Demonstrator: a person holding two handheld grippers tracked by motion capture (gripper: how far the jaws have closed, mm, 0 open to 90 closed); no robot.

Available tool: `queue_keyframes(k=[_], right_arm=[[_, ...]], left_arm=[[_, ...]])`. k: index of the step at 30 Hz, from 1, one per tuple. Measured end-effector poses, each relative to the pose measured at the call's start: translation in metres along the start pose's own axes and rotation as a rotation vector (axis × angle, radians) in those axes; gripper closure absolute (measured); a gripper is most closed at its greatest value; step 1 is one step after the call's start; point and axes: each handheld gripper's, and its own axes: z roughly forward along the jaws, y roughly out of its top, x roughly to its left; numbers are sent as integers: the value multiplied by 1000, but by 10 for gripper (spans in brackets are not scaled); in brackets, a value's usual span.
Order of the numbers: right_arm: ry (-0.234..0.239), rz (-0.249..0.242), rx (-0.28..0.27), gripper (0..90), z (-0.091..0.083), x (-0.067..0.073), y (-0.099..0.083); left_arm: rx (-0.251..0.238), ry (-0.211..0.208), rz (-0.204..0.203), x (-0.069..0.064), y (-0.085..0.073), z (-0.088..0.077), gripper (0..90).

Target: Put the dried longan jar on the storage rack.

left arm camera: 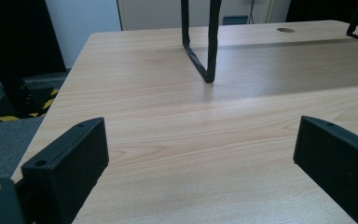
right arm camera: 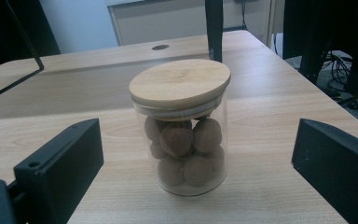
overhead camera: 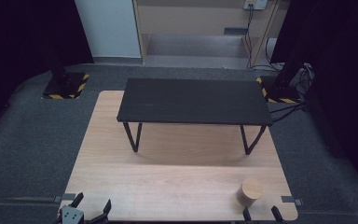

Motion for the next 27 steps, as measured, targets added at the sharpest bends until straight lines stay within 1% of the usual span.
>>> queue_keyframes(k=[14, 27], right_arm=[[-11, -2, -5, 21, -5, 2, -4], [-10, -5, -2, 21, -1, 5, -7]], left_arm=[[0, -18, 5, 0, 0, 2, 18], [-7, -30, 9, -1, 1, 1, 18]])
